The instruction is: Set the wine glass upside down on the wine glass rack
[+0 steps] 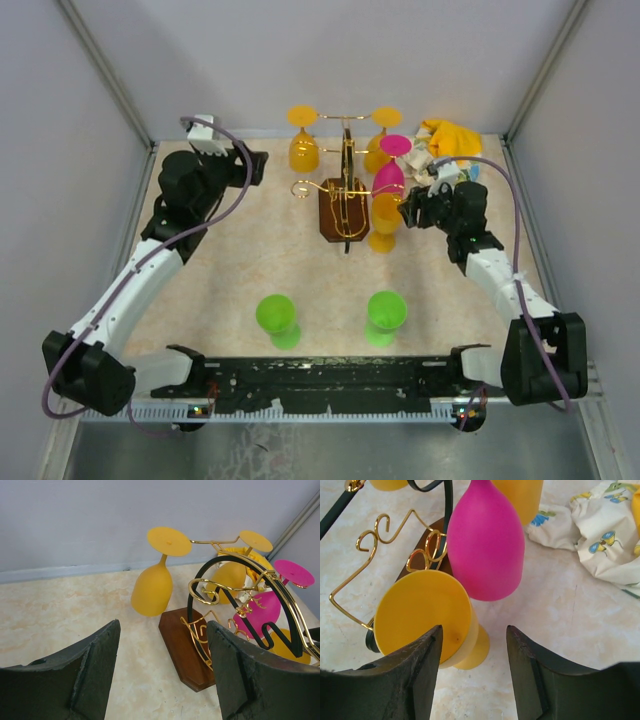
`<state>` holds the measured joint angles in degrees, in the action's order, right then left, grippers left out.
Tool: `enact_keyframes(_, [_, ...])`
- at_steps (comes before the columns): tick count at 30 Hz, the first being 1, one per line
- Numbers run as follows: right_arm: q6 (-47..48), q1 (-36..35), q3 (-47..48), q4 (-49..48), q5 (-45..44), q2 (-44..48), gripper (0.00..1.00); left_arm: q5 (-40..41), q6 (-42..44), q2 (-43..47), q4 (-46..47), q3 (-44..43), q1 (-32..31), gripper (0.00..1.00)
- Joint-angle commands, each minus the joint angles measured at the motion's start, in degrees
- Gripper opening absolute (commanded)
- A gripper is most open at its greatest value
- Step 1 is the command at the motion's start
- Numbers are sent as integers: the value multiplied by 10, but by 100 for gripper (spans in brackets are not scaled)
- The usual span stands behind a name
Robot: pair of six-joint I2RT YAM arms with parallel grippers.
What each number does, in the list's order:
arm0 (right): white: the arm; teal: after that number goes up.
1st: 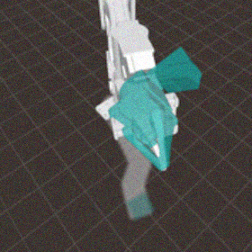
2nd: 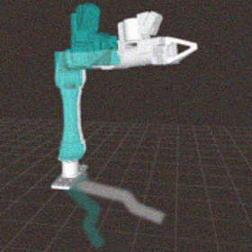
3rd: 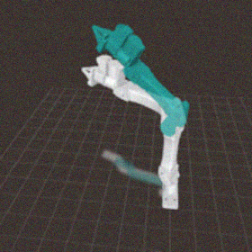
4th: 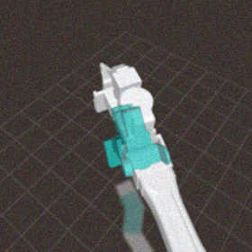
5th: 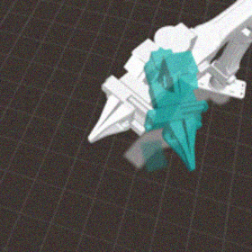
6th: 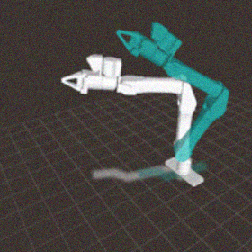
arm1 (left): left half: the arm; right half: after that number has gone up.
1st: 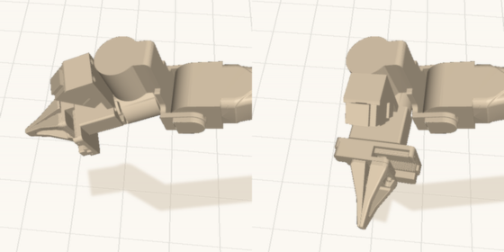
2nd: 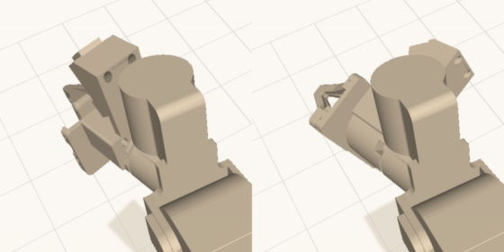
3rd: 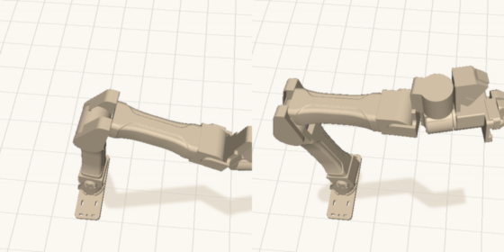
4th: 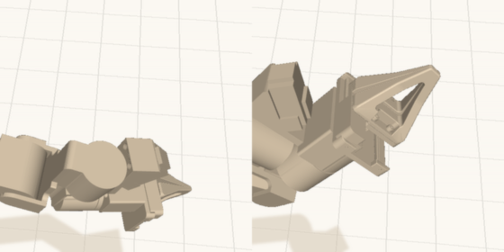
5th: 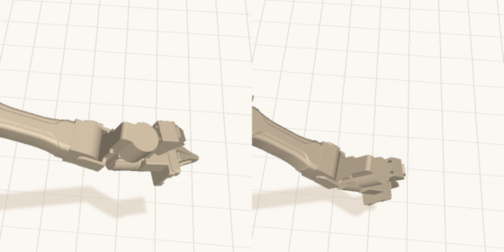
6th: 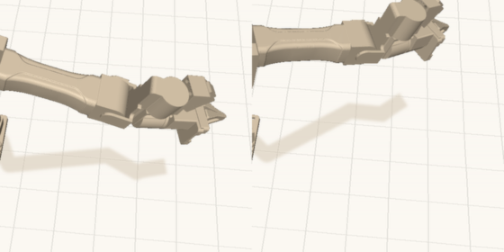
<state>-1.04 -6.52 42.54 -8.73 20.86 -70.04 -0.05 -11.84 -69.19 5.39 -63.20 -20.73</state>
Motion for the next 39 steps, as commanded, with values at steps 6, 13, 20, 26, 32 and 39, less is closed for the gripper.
enact_keyframes(6, [14,-15,27,34,-16,4,31,-1,-4,24,-19,-17,4,76])
enact_keyframes(13, [23,-15,32,61,-40,25,4,-6,-11,33,-26,-18,4,76])
enact_keyframes(20, [20,-15,41,116,-159,85,0,-8,-21,38,-51,-30,3,76])
enact_keyframes(26, [-1,-15,63,176,-290,142,0,1,-64,30,-85,-54,4,77])
enact_keyframes(32, [2,-15,91,200,-365,182,0,-12,-140,13,-106,-70,4,78])
enact_keyframes(39, [30,-16,142,192,-369,208,0,-8,-209,23,-116,-71,4,78])
